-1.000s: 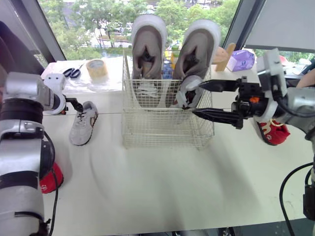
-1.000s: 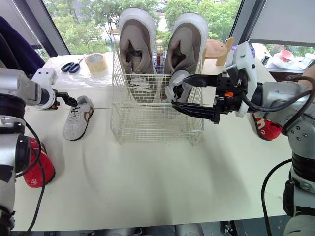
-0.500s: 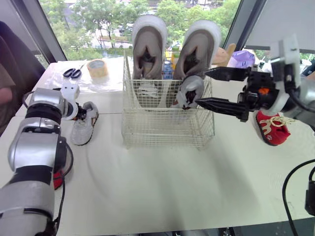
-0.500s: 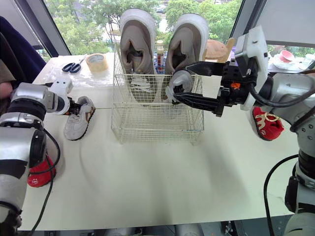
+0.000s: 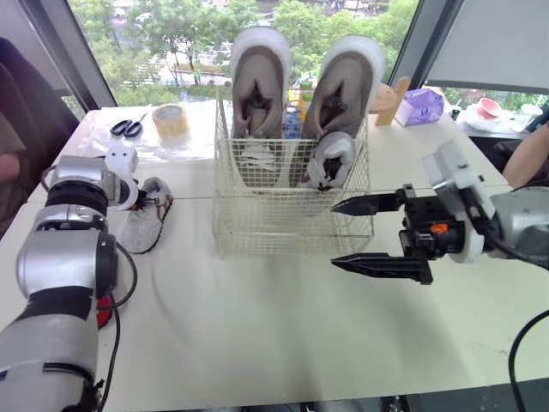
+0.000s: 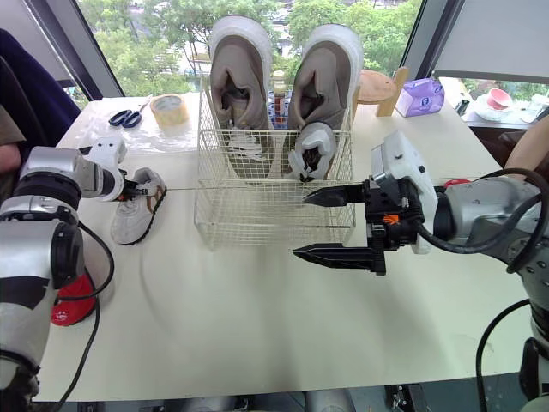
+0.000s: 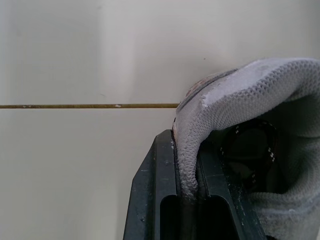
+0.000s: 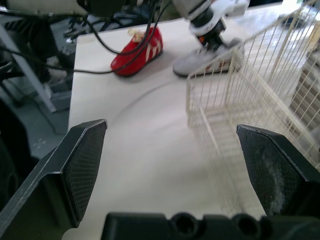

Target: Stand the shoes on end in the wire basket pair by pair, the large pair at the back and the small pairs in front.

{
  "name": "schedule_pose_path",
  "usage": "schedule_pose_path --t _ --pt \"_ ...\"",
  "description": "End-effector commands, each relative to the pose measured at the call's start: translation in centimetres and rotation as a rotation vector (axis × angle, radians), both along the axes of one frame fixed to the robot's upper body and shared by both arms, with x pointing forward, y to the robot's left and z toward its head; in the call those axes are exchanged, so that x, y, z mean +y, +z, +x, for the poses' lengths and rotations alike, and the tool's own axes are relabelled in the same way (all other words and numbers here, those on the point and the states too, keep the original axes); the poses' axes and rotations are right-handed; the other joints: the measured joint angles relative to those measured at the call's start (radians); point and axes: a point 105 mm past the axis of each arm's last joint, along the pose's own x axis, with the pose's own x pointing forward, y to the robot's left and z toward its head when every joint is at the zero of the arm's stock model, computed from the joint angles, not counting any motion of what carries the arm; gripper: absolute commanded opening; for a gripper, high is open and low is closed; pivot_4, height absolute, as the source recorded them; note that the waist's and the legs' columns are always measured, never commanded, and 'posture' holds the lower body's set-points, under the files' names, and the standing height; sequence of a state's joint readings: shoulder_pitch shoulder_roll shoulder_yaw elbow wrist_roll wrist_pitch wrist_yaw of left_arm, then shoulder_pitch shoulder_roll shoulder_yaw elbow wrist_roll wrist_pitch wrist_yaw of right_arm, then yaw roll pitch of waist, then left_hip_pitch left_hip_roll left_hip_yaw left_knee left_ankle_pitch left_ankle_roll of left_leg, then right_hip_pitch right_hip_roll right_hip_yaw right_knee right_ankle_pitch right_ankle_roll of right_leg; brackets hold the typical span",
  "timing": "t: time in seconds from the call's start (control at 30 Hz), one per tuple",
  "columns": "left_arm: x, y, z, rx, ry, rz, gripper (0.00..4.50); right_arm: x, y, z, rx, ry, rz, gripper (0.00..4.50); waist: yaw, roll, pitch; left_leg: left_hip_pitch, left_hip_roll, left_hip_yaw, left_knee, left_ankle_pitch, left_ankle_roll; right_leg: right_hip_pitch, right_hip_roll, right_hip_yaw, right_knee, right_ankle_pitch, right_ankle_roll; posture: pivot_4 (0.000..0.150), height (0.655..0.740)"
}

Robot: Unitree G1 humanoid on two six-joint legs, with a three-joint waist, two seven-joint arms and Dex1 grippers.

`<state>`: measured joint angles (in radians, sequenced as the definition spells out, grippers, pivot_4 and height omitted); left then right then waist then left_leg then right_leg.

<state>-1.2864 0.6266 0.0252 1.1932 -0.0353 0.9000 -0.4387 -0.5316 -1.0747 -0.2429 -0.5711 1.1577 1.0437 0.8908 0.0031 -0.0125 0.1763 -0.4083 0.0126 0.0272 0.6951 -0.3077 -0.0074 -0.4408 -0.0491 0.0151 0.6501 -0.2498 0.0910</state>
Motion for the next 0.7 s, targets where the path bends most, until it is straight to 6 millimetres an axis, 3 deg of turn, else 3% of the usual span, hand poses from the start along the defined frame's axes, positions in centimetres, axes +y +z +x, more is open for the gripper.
schedule_pose_path --t 0.03,0.13,0.27,0.33,0.4,0.43,0.47,0.57,0.7 --pt "-0.3 4.3 0.9 -0.156 -0.029 0.019 0.04 -0.5 0.6 -0.4 -0.017 -0.002 -0.008 4.5 0.007 -0.001 0.0 0.0 0.0 0.0 0.001 -0.001 0.001 0.001 0.0 0.0 0.0 0.0 0.0 0.15 0.74" --pt "1.1 8.0 0.6 -0.296 0.034 0.018 0.04 0.1 1.1 -0.5 -0.008 0.038 0.018 4.5 0.004 -0.002 0.001 -0.001 0.001 0.0 0.003 -0.001 0.002 0.0 0.0 0.0 0.0 0.0 0.0 0.15 0.74" --pt "3.4 14.6 -2.1 -0.619 0.193 0.196 0.04 1.2 0.2 -0.4 0.027 0.128 0.026 4.5 -0.005 -0.002 0.0 0.0 0.003 0.0 0.002 -0.001 0.002 0.0 0.0 0.001 0.0 0.0 0.0 0.15 0.74" --pt "2.2 16.8 -3.9 -0.76 0.217 0.271 0.04 1.3 -0.3 0.2 0.035 0.142 0.02 4.5 -0.004 -0.002 0.0 0.0 0.003 0.0 0.002 -0.002 0.002 0.0 -0.002 0.002 0.001 0.0 0.0 0.15 0.74" --pt "-1.6 18.5 -5.6 -0.932 0.168 -0.049 0.04 1.2 -0.6 0.9 0.038 0.151 0.013 4.5 0.015 -0.003 0.0 0.0 0.002 0.001 0.003 -0.002 0.002 0.0 -0.002 0.003 0.002 0.0 0.0 0.15 0.74" --pt "-5.1 19.8 -7.1 -1.08 0.031 -0.342 0.04 1.2 -0.7 1.3 0.037 0.15 0.016 4.5 0.023 -0.004 -0.001 -0.001 0.001 0.0 0.005 -0.002 0.002 0.001 -0.002 0.002 0.001 0.001 0.001 0.15 0.74" --pt "-6.6 20.9 -9.4 -1.231 -0.021 -0.468 0.04 1.2 -0.7 1.6 0.036 0.149 0.019 4.5 0.038 -0.004 -0.001 -0.001 0.001 0.0 0.005 -0.002 0.002 0.002 -0.002 0.002 0.001 0.002 0.002 0.15 0.74" --pt "-8.6 20.6 -13.1 -1.355 -0.069 -0.183 0.04 1.7 -0.8 2.2 0.037 0.161 0.034 4.5 0.028 -0.007 -0.001 0.0 -0.002 0.001 0.006 -0.002 0.003 0.005 -0.009 0.002 -0.003 0.003 0.004 0.15 0.74" --pt "-11.1 21.3 -14.6 -1.456 -0.133 -0.12 0.04 2.1 -0.8 3.2 0.041 0.181 0.029 4.5 0.01 -0.006 -0.001 0.003 -0.002 0.002 0.004 -0.002 0.002 0.005 -0.007 0.003 -0.001 0.003 0.004 0.15 0.74"
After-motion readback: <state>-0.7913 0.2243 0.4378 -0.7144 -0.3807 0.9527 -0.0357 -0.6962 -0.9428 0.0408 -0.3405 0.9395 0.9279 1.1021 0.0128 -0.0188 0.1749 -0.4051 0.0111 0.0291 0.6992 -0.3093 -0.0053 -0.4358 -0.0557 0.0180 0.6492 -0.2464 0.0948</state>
